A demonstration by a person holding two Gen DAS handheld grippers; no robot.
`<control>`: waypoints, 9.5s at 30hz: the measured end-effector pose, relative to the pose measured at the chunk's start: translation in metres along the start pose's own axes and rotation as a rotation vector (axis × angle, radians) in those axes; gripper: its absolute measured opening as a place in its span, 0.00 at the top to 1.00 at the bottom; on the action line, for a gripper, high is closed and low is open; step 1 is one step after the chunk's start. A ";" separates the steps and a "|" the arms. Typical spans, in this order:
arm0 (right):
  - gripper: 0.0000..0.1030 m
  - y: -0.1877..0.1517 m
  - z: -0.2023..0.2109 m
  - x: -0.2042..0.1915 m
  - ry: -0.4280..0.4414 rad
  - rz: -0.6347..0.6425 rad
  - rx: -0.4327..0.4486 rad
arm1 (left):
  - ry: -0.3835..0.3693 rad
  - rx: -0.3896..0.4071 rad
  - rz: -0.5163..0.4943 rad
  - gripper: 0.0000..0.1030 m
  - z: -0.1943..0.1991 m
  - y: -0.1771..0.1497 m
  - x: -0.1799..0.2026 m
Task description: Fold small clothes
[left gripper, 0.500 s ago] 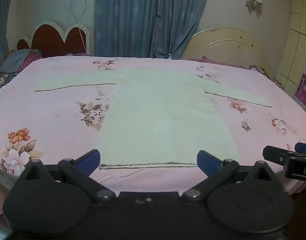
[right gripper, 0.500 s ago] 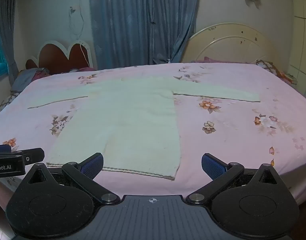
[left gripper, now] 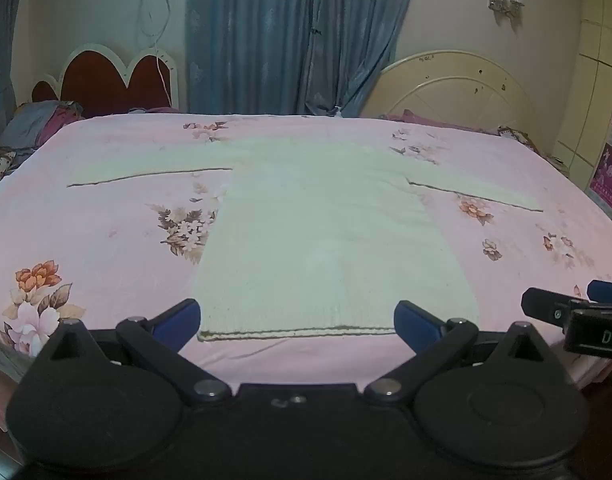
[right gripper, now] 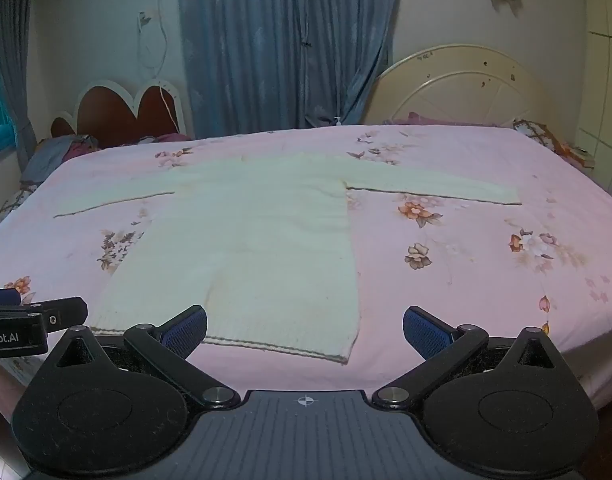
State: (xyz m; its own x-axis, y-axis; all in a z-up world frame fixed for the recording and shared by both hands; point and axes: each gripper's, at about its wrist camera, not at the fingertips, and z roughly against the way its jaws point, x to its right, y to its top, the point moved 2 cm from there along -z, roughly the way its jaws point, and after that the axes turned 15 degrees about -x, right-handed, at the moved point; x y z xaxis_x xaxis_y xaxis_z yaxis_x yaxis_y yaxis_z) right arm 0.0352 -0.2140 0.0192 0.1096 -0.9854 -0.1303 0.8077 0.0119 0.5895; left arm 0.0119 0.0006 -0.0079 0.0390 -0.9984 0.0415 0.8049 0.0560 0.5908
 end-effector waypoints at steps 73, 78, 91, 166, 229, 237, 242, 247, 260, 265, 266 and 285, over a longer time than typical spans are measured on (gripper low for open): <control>0.00 0.006 -0.005 -0.010 -0.010 0.007 -0.009 | 0.009 -0.004 0.001 0.00 -0.006 0.005 -0.004; 0.00 0.006 -0.005 -0.010 -0.011 0.007 -0.011 | 0.008 -0.004 0.001 0.00 -0.006 0.005 -0.005; 0.00 0.008 -0.007 -0.003 -0.010 -0.006 -0.008 | 0.016 -0.002 -0.007 0.00 -0.013 0.016 -0.001; 0.45 0.205 -0.273 0.414 -0.149 -0.681 -0.006 | -0.026 -0.221 -0.222 0.00 -0.319 0.275 0.212; 0.73 0.230 -0.314 0.057 0.047 -0.189 -0.153 | -0.467 -0.275 0.141 0.65 -0.422 0.324 -0.047; 0.73 0.222 -0.308 0.106 0.049 -0.373 -0.145 | -0.461 -0.244 0.107 0.97 -0.430 0.333 -0.024; 0.73 0.230 -0.310 0.101 0.058 -0.363 -0.146 | -0.412 -0.173 0.126 0.97 -0.404 0.338 -0.061; 0.73 0.228 -0.317 0.101 0.053 -0.342 -0.149 | -0.354 -0.171 0.155 0.97 -0.400 0.333 -0.107; 0.74 0.232 -0.323 0.096 0.006 -0.278 -0.153 | -0.319 -0.162 0.183 0.97 -0.397 0.326 -0.135; 0.80 0.232 -0.321 0.098 0.003 -0.269 -0.155 | -0.313 -0.185 0.154 0.96 -0.407 0.319 -0.135; 0.80 0.232 -0.317 0.099 0.012 -0.275 -0.146 | -0.309 -0.187 0.146 0.91 -0.407 0.319 -0.135; 1.00 0.277 -0.332 0.081 0.051 -0.142 -0.093 | -0.226 -0.096 0.067 0.42 -0.405 0.334 -0.099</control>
State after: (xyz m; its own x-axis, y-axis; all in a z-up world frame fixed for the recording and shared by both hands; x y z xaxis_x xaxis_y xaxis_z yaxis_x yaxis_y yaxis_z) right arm 0.4603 -0.2341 -0.0931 0.0181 -0.9685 -0.2485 0.8672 -0.1085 0.4861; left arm 0.5168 0.1138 -0.1410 -0.0310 -0.9642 0.2635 0.8581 0.1095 0.5016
